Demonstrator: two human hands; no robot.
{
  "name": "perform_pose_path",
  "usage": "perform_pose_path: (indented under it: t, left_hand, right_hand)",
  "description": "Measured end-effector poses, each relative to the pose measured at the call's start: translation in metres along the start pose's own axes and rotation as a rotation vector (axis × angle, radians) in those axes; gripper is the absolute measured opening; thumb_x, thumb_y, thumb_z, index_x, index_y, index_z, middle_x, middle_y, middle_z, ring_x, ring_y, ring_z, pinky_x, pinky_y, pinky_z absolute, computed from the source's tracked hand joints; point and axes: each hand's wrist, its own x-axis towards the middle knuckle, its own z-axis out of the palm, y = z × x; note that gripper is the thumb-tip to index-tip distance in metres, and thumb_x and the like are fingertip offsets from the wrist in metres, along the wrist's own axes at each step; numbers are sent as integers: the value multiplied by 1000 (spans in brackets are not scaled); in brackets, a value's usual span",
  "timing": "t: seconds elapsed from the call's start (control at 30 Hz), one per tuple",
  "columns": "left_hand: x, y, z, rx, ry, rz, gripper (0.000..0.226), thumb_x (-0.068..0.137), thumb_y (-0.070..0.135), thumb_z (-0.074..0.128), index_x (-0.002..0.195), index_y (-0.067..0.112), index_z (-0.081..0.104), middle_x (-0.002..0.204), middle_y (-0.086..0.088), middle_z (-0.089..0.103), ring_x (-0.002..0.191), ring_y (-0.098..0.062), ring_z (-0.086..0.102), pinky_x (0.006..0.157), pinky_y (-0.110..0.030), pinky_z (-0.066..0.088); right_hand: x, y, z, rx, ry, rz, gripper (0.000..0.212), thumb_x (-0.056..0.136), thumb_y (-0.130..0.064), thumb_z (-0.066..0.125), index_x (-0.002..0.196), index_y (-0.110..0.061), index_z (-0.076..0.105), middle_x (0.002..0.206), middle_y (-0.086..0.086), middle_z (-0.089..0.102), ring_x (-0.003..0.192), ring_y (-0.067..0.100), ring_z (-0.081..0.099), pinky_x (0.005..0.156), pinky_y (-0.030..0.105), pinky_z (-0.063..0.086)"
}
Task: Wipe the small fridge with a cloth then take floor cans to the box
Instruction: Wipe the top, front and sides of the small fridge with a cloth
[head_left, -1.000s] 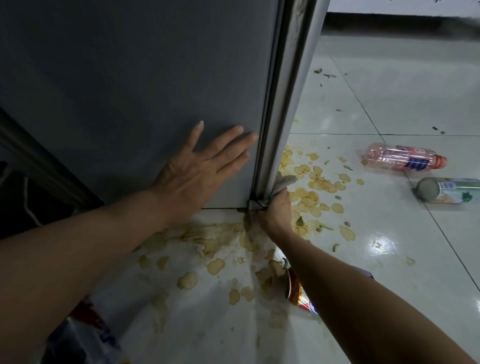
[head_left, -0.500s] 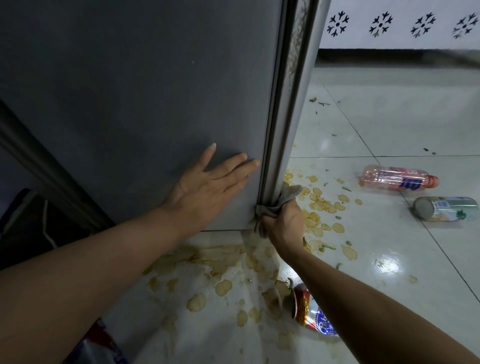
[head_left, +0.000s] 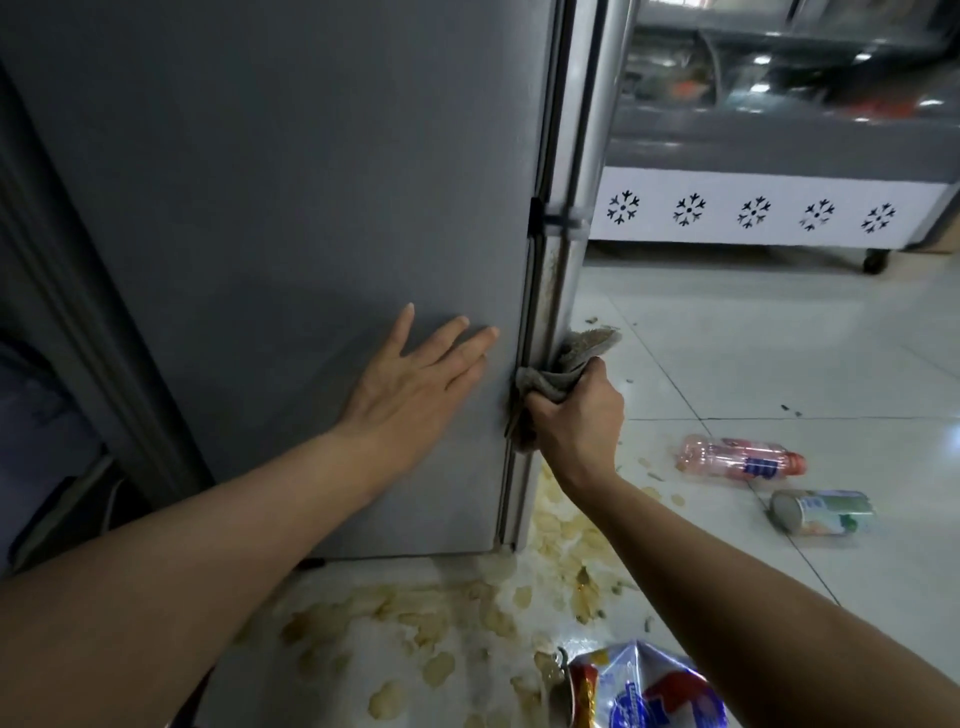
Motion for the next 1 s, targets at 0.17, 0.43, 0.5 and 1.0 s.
perform_pose_path:
  t: [0.17, 0.43, 0.5, 1.0]
  left_hand:
    - [5, -10, -36, -129, 0, 11, 70, 89, 7, 39, 148, 10, 2, 157, -9, -6, 143, -24, 6, 113, -54, 0]
    - [26, -59, -111, -239, 345, -124, 65, 87, 8, 40, 146, 19, 12, 156, -5, 4, 142, -20, 6, 113, -49, 2]
    - [30, -74, -126, -210, 402, -156, 70, 85, 11, 47, 145, 19, 12, 156, -5, 0, 141, -21, 2, 112, -50, 2]
    - [78, -138, -187, -203, 503, -370, 91, 74, 22, 62, 144, 16, 4, 155, -7, 6, 143, -25, 4, 114, -51, 5]
  right_hand:
    - [27, -45, -21, 20, 59, -87, 34, 71, -24, 75, 91, -10, 52, 86, 5, 64, 75, 21, 60, 66, 32, 50]
    - [57, -100, -45, 75, 139, -135, 34, 68, -25, 76, 87, -13, 51, 79, -2, 58, 71, 19, 54, 63, 28, 42]
    - [63, -110, -50, 68, 146, -153, 37, 66, -28, 78, 87, -13, 51, 79, -1, 57, 69, 17, 51, 62, 27, 39]
    - [82, -145, -63, 33, 104, -105, 35, 69, -25, 77, 87, -14, 49, 71, -9, 50, 60, 5, 46, 52, 18, 32]
